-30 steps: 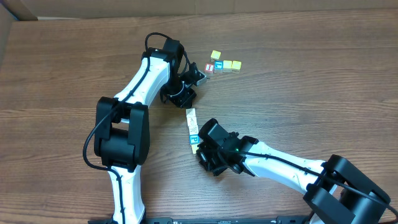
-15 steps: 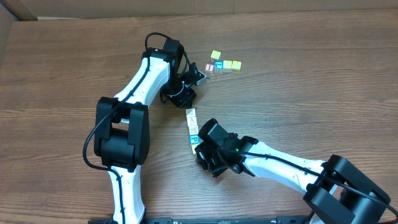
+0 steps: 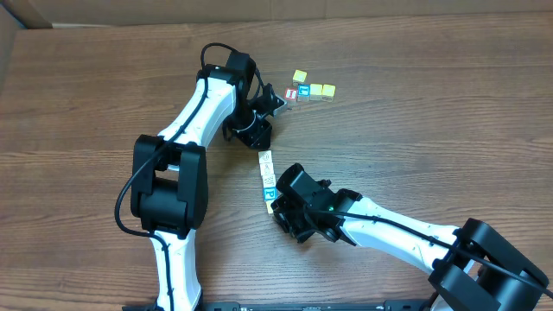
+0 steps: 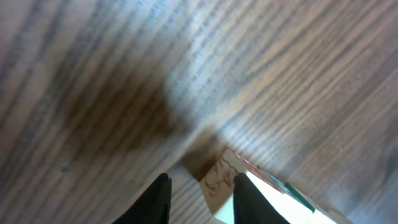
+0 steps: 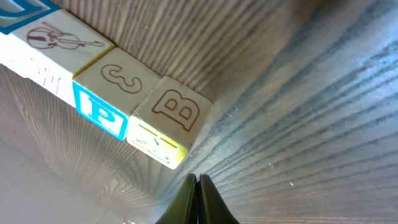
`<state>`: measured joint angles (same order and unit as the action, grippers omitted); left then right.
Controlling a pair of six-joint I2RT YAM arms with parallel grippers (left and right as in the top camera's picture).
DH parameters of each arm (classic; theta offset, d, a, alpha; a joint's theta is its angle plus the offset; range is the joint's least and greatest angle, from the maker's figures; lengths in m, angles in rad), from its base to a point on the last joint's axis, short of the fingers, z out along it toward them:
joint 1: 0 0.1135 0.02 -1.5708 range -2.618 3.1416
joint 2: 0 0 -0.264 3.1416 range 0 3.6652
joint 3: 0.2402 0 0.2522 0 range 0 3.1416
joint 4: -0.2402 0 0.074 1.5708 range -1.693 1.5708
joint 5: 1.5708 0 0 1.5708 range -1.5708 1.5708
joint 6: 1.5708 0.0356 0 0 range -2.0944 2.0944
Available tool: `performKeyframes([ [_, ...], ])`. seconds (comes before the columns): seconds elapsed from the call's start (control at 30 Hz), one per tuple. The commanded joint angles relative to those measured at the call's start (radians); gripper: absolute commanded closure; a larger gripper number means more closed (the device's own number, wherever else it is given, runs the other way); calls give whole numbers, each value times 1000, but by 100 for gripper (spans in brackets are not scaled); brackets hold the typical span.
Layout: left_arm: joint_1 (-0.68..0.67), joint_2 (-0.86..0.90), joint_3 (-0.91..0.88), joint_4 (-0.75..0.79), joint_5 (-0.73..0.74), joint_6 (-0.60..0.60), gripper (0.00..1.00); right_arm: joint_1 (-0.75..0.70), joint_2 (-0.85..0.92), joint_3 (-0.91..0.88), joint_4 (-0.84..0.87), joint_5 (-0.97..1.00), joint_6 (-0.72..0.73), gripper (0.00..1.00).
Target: Flip 5 blocks
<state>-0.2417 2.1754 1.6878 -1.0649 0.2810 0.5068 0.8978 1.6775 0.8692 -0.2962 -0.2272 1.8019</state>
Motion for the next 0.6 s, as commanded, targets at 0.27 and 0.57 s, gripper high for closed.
performKeyframes([
  [0.27, 20, 12, 154, 45, -185, -346, 96, -191, -56, 179, -212, 25, -633, 96],
  [0.57, 126, 12, 356, -79, -184, -787, 96, -248, -47, 275, -492, 35, -834, 96],
])
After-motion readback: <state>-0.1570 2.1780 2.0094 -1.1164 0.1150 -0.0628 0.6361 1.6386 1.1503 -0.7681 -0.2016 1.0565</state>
